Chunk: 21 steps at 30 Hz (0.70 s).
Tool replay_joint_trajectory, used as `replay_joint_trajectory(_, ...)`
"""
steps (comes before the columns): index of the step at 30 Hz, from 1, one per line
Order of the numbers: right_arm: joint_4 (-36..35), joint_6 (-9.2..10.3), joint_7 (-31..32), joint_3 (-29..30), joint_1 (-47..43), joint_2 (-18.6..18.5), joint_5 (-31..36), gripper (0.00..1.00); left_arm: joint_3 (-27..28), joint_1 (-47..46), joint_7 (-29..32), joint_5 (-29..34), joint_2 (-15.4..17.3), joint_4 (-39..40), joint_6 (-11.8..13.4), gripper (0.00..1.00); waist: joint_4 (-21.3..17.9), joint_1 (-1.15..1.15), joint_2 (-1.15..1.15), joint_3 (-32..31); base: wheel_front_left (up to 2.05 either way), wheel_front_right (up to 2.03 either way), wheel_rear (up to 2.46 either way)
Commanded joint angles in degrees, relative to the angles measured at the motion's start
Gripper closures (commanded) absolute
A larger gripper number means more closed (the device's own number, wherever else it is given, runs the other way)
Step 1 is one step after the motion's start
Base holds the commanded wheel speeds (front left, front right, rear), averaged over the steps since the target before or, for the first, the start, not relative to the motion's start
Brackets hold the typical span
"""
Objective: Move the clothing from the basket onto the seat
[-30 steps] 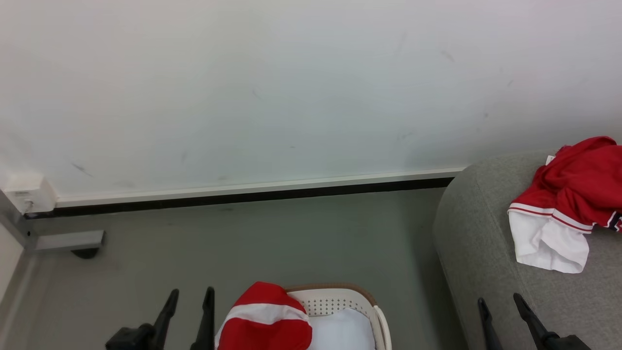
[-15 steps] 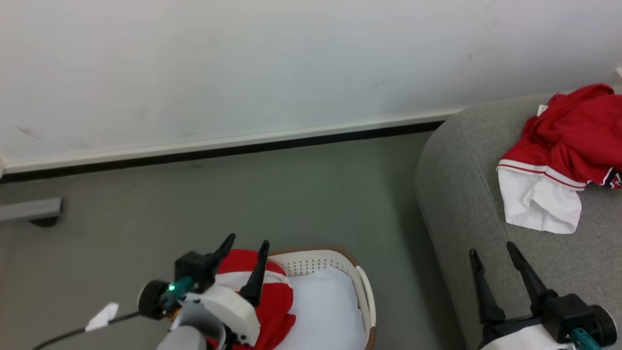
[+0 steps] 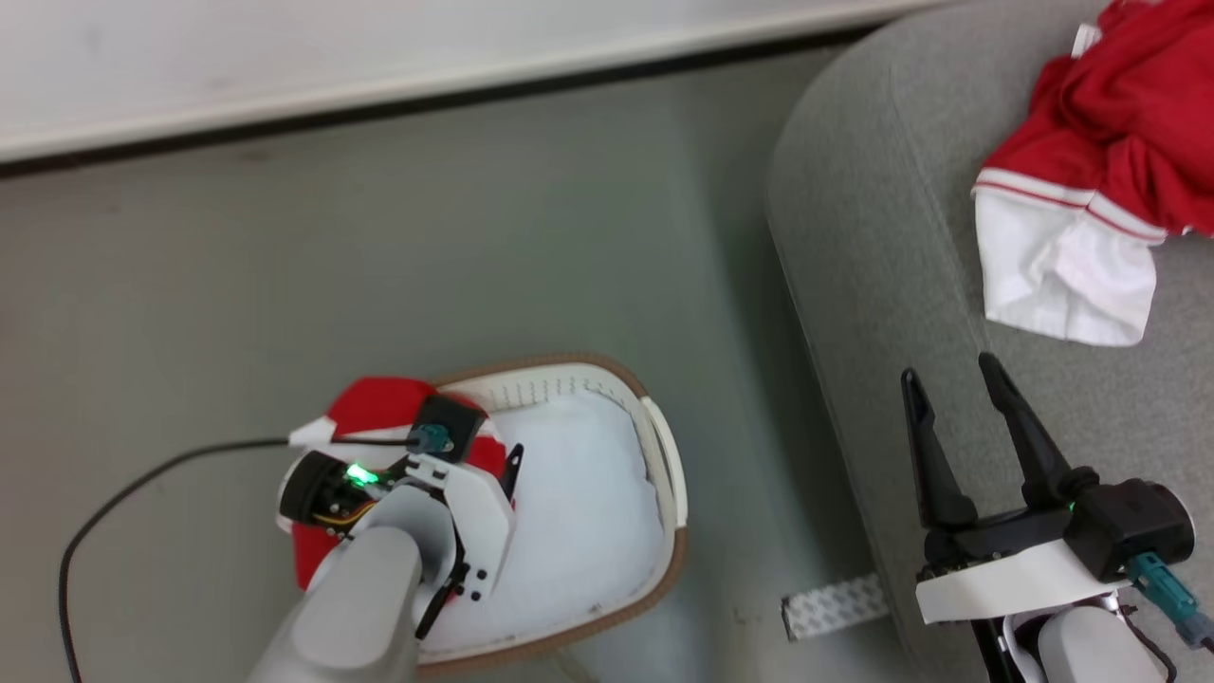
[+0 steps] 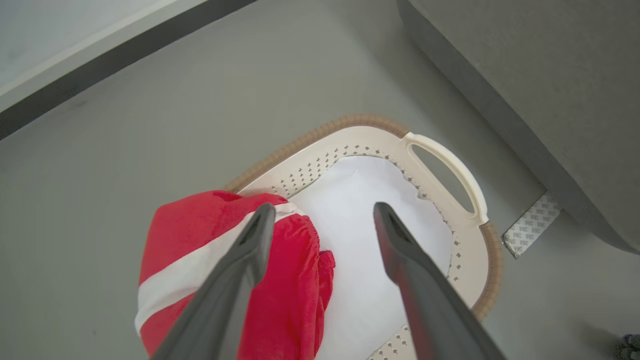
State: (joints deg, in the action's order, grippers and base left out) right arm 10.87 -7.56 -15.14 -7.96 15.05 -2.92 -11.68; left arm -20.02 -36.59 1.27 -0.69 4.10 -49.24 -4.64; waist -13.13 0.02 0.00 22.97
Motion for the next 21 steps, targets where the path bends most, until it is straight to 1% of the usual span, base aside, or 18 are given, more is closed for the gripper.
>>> replay_joint_trajectory(1, -0.5, 0.15, 0.0, 0.0, 1.0, 0.0, -0.8, 0.00, -0.2, -1.0, 0.2, 0.6, 0.3, -1.0, 0.4, 0.00, -2.3, -0.02, 0.00, 4.5, 0.00, 0.00, 0.00)
replay_joint_trajectory(5, -1.3, 0.15, 0.0, -0.4, 2.7, 0.0, -2.2, 0.00, -1.4, -5.2, 1.2, 2.9, 1.3, -6.2, 2.4, 0.00, -3.7, -0.02, 0.00, 9.5, 0.00, 0.00, 0.00)
replay_joint_trajectory(8, -1.8, 0.15, 0.0, -0.6, 3.8, 0.0, -3.5, 0.00, -2.1, -7.7, 1.8, 3.5, 1.3, -9.8, 3.6, 0.00, -4.4, -0.02, 0.00, 12.7, 0.00, 0.00, 0.00)
replay_joint_trajectory(11, -2.5, 0.15, 0.0, -1.3, 4.6, 0.0, -4.8, 0.00, -2.9, -9.6, 3.4, 4.7, 2.5, -13.3, 4.9, 0.00, -5.4, -0.02, 0.00, 15.4, 0.00, 0.00, 0.00)
replay_joint_trajectory(21, -4.5, 0.15, 0.0, -1.9, 6.8, 0.0, -8.5, 0.00, -6.4, -15.4, 5.6, 8.1, 6.2, -19.6, 7.0, 0.00, -7.3, -0.02, 0.00, 22.2, 0.00, 0.00, 0.00)
